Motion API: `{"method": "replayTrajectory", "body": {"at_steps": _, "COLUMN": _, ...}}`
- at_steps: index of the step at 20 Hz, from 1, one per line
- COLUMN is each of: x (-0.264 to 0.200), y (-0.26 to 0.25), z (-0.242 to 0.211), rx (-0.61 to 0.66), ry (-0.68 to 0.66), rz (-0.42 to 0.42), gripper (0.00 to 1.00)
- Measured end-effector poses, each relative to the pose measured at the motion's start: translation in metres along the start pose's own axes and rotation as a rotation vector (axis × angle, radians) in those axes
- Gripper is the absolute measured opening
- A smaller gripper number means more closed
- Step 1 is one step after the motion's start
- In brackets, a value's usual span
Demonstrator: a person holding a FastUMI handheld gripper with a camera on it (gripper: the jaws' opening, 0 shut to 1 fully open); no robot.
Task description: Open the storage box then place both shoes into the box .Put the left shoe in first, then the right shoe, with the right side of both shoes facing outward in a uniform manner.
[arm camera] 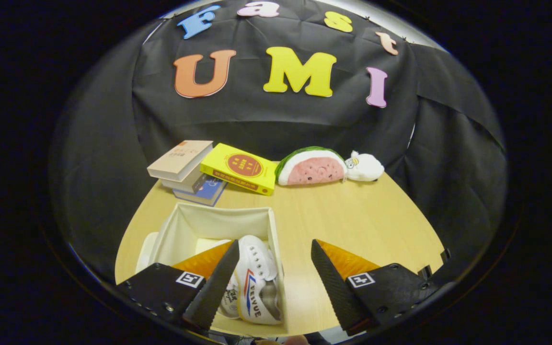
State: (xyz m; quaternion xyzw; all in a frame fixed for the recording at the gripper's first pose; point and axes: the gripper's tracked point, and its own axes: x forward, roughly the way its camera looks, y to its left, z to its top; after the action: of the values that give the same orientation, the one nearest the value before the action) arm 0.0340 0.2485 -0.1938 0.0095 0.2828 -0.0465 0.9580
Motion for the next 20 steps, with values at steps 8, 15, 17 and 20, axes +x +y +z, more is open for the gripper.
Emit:
{"method": "replayTrajectory", "body": {"at_steps": 8, "x": -0.070, "y": -0.042, "z": 0.041, "rx": 0.035, "ry": -0.176, "rz": 0.017, "gripper": 0.94}}
{"method": "replayTrajectory", "body": {"at_steps": 15, "x": -0.146, "y": -0.074, "z": 0.081, "rx": 0.051, "ry": -0.368, "rz": 0.074, "gripper": 0.94}}
{"method": "replayTrajectory", "body": {"at_steps": 17, "x": -0.163, "y": -0.081, "z": 0.081, "rx": 0.042, "ry": -0.420, "rz": 0.100, "gripper": 0.94}}
{"method": "replayTrajectory", "body": {"at_steps": 20, "x": -0.179, "y": -0.088, "z": 0.064, "rx": 0.023, "ry": -0.436, "rz": 0.135, "gripper": 0.94}}
